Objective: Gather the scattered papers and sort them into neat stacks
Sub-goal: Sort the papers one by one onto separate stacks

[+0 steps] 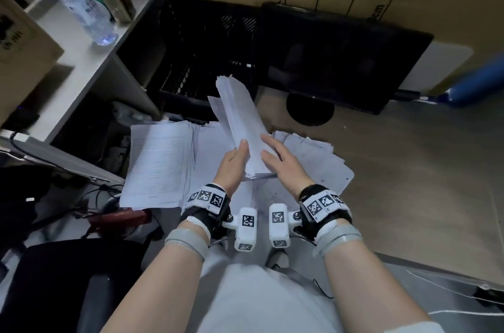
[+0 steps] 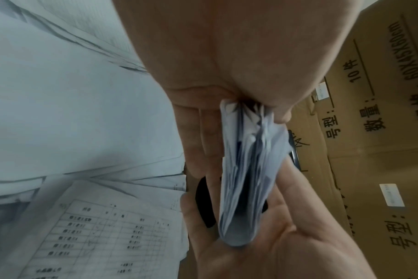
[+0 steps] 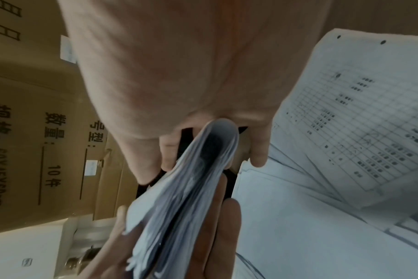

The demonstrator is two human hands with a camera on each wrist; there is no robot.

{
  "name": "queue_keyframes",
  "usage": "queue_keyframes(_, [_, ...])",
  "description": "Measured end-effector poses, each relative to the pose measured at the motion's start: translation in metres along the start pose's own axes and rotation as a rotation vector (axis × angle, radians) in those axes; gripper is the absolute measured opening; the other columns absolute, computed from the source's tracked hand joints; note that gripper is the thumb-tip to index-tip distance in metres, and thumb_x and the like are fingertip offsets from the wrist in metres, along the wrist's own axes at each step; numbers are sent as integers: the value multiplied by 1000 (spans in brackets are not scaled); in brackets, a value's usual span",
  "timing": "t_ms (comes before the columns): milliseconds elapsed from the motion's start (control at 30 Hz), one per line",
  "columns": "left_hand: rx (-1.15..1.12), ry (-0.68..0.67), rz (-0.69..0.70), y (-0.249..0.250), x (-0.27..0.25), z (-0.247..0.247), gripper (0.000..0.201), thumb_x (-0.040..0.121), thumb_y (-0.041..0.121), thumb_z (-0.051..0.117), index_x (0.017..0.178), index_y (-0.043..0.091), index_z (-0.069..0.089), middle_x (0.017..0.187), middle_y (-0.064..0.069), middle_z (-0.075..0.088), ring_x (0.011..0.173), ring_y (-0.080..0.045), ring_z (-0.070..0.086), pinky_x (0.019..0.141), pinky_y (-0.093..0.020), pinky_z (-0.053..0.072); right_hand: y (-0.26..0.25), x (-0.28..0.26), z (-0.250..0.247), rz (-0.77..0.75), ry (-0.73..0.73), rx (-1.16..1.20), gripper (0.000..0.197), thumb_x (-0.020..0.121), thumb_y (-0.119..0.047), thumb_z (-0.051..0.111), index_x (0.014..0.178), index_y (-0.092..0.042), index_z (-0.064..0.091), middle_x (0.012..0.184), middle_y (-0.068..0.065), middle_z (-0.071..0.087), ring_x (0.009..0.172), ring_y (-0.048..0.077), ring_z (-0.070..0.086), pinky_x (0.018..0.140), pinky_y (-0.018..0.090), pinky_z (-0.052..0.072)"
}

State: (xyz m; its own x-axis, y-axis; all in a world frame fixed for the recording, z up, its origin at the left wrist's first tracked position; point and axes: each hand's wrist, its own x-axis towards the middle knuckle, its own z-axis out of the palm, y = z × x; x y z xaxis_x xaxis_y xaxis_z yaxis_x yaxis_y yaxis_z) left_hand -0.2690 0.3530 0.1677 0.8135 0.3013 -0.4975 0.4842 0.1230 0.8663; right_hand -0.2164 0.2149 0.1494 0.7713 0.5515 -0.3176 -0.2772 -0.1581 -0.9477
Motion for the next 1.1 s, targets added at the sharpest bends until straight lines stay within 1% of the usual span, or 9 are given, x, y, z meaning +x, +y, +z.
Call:
queue_keyframes(100, [29, 15, 33, 5, -2, -6, 44, 109, 46, 33, 92, 19, 64, 85, 7, 65, 74, 5, 65, 81, -35, 55, -2, 6, 9, 9, 5, -8, 44, 102, -32, 51, 145, -29, 44, 151, -13, 40, 135, 1, 37, 112, 18, 34])
queue_keyframes(167, [22, 3, 47, 2, 2, -13, 51, 107, 51, 36, 102, 13, 69, 91, 0, 72, 85, -7, 71, 90, -47, 57, -3, 10, 12, 22, -6, 0, 53, 96, -40, 60, 145, -33, 43, 150, -15, 40, 136, 2, 39, 118, 34, 31])
queue_keyframes(333, [-15, -40, -1, 11, 13, -36, 35, 108, 45, 33, 96, 26, 60, 93, 12, 61, 81, 2, 62, 90, -39, 58, -2, 30, 29, 25, -65, -82, 103, 61, -51, 88, 146, -41, 32, 150, -15, 36, 138, 6, 37, 115, 39, 35])
queue_keyframes(400, [-28, -55, 13, 15, 20, -49, 28, 109, 43, 30, 101, 26, 51, 91, 20, 51, 78, 10, 52, 77, -20, 52, -4, 41, 40, 36, -56, -102, 106, 59, -47, 90, 147, -41, 30, 149, -13, 37, 137, 7, 39, 114, 39, 36])
queue_keyframes(467, [-28, -68, 16, 16, 29, -64, 23, 110, 39, 32, 103, 28, 52, 88, 21, 56, 76, 12, 58, 68, -11, 47, -6, 52, 50, 55, -47, -87, 105, 62, -42, 90, 148, -39, 29, 146, -12, 41, 130, 3, 46, 111, 36, 41])
queue_keyframes(567, [17, -93, 17, 14, 50, -94, 23, 104, 33, 52, 112, 20, 69, 99, 1, 77, 96, -15, 73, 79, -31, 60, -8, 70, 72, 77, -27, -84, 106, 65, -35, 91, 149, -35, 27, 141, -12, 47, 120, -6, 53, 104, 27, 45])
queue_keyframes(700, [139, -33, -9, 6, 75, -129, 11, 93, 24, 66, 87, 16, 71, 76, 3, 73, 75, -19, 68, 66, -35, 56, -7, 87, 102, 167, 48, -91, 84, 77, -36, 83, 144, -27, 34, 133, -13, 54, 117, -7, 52, 93, 14, 46])
queue_keyframes(867, [227, 6, -87, -26, 96, -168, 57, 71, 52, 69, 88, -3, 66, 76, -9, 57, 69, -18, 55, 63, -39, 46, 23, 99, 117, 341, 599, -42, 55, 92, -42, 59, 134, -6, 54, 124, -5, 57, 118, 17, 54, 103, 29, 38])
queue_keyframes(1100, [274, -54, -218, -62, 90, -201, 34, 91, 27, 71, 97, -7, 69, 78, -8, 66, 70, -22, 62, 66, -33, 47, 76, 94, 124, 539, 679, -204, 58, 95, -42, 59, 140, -7, 52, 147, 7, 50, 133, 26, 47, 108, 32, 34])
